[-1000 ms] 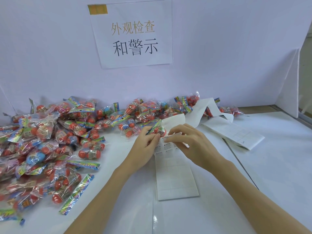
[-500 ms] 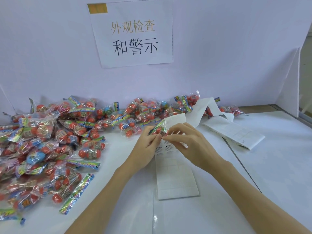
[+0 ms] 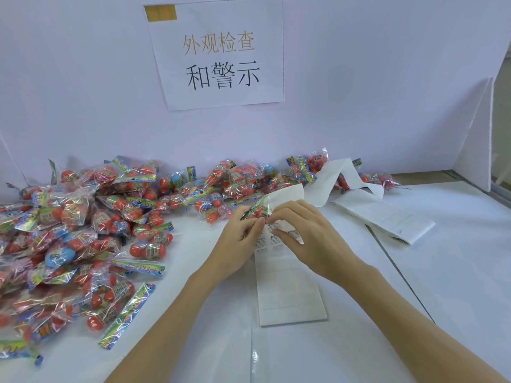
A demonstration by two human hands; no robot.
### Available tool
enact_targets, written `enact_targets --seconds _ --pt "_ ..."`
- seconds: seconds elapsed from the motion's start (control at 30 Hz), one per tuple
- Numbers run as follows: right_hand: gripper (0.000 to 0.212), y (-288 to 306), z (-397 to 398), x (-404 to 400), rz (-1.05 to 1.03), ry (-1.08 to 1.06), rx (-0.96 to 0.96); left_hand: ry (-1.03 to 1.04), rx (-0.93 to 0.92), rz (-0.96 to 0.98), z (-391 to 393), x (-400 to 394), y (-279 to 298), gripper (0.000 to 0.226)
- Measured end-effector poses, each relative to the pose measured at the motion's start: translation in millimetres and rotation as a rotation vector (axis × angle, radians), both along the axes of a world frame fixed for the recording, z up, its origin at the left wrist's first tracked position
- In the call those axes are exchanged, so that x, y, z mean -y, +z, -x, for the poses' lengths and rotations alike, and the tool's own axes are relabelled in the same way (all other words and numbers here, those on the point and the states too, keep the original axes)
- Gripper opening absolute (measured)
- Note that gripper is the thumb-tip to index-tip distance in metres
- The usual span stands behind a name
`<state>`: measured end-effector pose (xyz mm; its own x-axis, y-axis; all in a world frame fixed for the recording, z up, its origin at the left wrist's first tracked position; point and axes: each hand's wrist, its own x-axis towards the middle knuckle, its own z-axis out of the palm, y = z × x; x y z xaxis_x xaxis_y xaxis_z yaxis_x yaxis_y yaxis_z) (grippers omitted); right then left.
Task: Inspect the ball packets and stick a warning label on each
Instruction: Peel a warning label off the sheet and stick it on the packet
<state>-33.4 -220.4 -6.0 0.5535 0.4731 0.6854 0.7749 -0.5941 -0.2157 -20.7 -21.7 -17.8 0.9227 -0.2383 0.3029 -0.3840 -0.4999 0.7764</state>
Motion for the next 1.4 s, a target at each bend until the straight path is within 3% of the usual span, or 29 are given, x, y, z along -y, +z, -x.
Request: enact_targets --seconds 0.1,0.57,0.73,0.9,1.0,1.17,1.3,1.4 --pt "0.027 -3 -2 2 0.022 -0.037 -0.024 -0.002 0.002 -0.015 -1 -1 -2 0.034" --pt "0.003 -2 -5 4 -0.010 0.021 0.095 -0.010 0.024 -0.050 -1 0 -3 0.041" --pt "0.002 1 -3 2 -0.037 0.058 0.019 0.002 0.030 0.004 0 1 1 0.042" --pt "0.010 9 5 -5 -0.408 0.037 -0.127 0.041 -0.076 0.181 -1 -2 1 0.048" --pt "0.020 13 4 -1 -0.581 -0.028 -0.246 0.131 -0.028 0.259 -2 -6 8 0.018" --pt "0.032 16 -1 5 -0.687 -0.047 -0.382 0.061 -0.001 0.561 -3 -17 17 0.063" --pt "0.031 22 -5 10 -0.974 0.030 -0.434 0.094 -0.106 0.657 -7 -20 18 0.053" --pt "0.024 21 -8 13 -1.078 0.091 -0.533 0.102 -0.234 0.746 -9 -17 18 0.052"
